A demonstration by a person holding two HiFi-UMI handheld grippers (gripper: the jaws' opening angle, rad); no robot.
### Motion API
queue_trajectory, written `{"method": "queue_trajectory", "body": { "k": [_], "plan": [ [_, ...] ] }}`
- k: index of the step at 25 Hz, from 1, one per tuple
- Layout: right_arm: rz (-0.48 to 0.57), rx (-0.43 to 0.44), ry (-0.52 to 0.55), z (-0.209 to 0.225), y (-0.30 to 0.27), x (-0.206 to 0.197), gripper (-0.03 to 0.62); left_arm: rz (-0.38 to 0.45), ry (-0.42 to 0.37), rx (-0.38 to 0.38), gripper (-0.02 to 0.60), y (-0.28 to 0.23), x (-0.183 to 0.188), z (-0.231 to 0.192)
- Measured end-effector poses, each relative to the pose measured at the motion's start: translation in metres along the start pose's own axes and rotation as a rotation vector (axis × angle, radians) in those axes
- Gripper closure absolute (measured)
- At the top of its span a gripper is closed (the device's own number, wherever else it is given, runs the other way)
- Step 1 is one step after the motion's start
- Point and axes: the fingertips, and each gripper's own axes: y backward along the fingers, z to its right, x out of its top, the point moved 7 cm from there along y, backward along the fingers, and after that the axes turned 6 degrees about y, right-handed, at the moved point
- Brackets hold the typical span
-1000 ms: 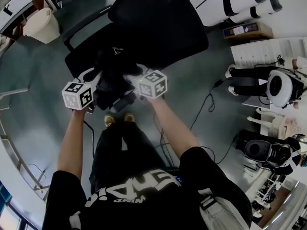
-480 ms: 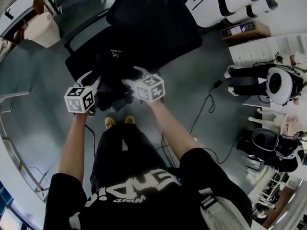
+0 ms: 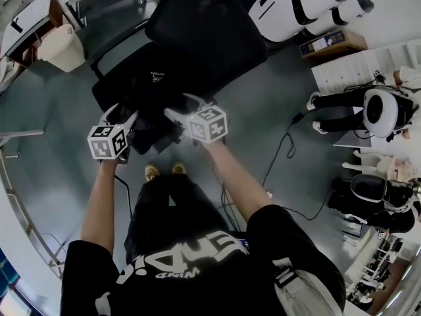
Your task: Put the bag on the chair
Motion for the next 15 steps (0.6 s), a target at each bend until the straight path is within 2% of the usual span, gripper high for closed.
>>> {"method": "queue_trajectory", "body": {
  "k": [11, 15],
  "plan": [
    [0.047, -0.001, -0.019, -0.024, 0.045, 0.007, 0.29, 0.04, 0.002, -0.012, 0.287, 0.04, 0.005, 0.028],
    [0.067, 0.006, -0.014, -0.036, 0.063, 0.011, 0.293, 0.067, -0.004, -0.036, 0.262, 0.054, 0.012, 0.045]
  ]
}}
